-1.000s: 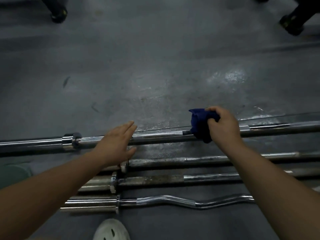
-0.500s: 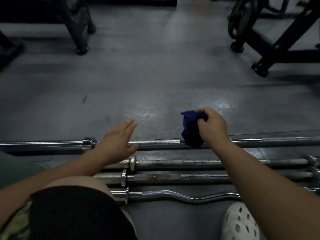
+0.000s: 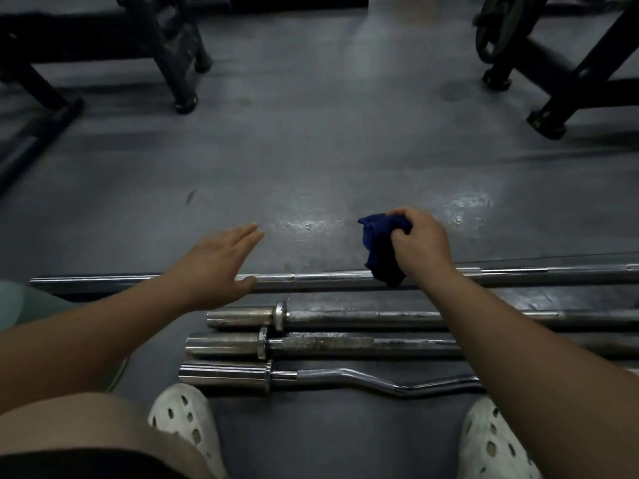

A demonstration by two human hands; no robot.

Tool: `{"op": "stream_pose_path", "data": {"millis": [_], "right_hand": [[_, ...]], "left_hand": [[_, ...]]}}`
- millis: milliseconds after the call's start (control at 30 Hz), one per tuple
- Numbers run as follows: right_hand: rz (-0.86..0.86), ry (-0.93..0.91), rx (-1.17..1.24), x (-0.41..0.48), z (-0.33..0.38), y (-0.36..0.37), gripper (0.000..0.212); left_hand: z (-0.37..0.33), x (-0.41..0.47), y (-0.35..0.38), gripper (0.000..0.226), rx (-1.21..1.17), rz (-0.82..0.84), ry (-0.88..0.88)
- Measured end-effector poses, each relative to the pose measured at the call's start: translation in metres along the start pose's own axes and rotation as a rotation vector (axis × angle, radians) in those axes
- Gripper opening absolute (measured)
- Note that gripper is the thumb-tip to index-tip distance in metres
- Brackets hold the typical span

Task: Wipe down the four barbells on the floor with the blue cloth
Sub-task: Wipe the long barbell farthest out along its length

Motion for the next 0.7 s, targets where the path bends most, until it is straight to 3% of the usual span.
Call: {"op": "stream_pose_path", "data": {"millis": [533,700], "right_hand": [[0.067,0.21,-0.223,0.045,-0.127,0.108,0.034],[-0.094,0.172,-0.208,0.043,-0.142,0.124,0.035]], "left_hand": [[0.03,0.085,0.157,0.084,-0.142,0.242,0.173],[0.027,0.091,0.193,0.095,-0.146,0.266,0.188]]}}
Point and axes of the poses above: each hand's wrist, its own x-axis towards the middle knuckle, its own y-axis out of the palm, z = x × y, the point moved 5 cm from there along x, towards the middle knuckle, and after that the axes turned 6 degrees about x, right-handed, at the moved point
